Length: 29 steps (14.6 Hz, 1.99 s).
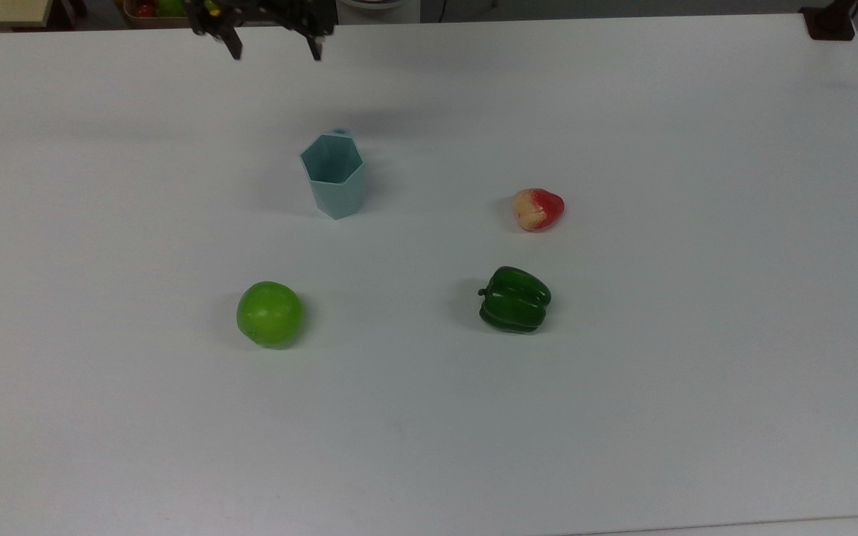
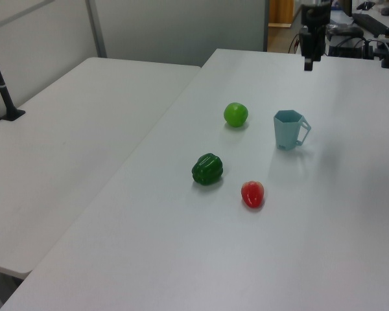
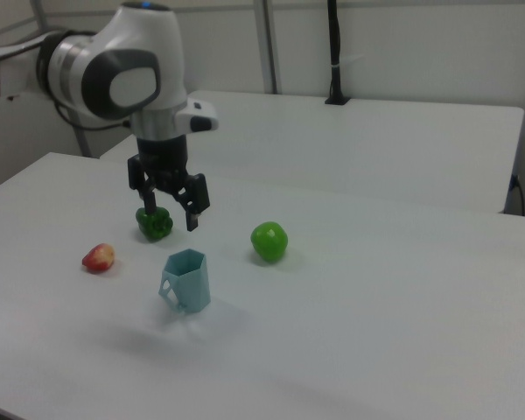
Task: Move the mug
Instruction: 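Move the open gripper over the light-blue hexagonal mug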
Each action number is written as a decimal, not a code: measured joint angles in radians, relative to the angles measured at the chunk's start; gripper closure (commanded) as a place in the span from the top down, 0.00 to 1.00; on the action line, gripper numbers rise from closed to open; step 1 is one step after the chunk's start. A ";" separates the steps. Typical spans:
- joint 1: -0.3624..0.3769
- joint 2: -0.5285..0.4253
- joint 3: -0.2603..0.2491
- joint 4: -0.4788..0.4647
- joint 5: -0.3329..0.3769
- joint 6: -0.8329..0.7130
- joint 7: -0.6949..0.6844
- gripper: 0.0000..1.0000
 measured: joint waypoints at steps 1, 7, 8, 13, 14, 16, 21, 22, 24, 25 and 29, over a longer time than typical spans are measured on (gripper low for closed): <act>0.025 -0.008 0.000 -0.041 -0.003 0.052 0.000 1.00; 0.126 -0.134 0.000 -0.384 -0.041 0.366 0.046 1.00; 0.125 -0.150 0.000 -0.413 -0.041 0.371 0.046 1.00; 0.087 -0.220 -0.003 -0.497 -0.041 0.377 0.046 1.00; 0.073 -0.225 -0.004 -0.508 -0.041 0.409 0.046 0.98; 0.061 -0.221 -0.005 -0.534 -0.041 0.474 0.046 0.96; 0.064 -0.162 -0.004 -0.555 -0.049 0.538 0.046 0.93; 0.064 -0.150 -0.004 -0.555 -0.050 0.544 0.046 0.92; 0.065 -0.124 -0.002 -0.555 -0.051 0.565 0.046 0.92; 0.065 -0.110 0.000 -0.555 -0.051 0.590 0.049 0.92; 0.073 -0.061 0.012 -0.553 -0.067 0.627 0.085 0.85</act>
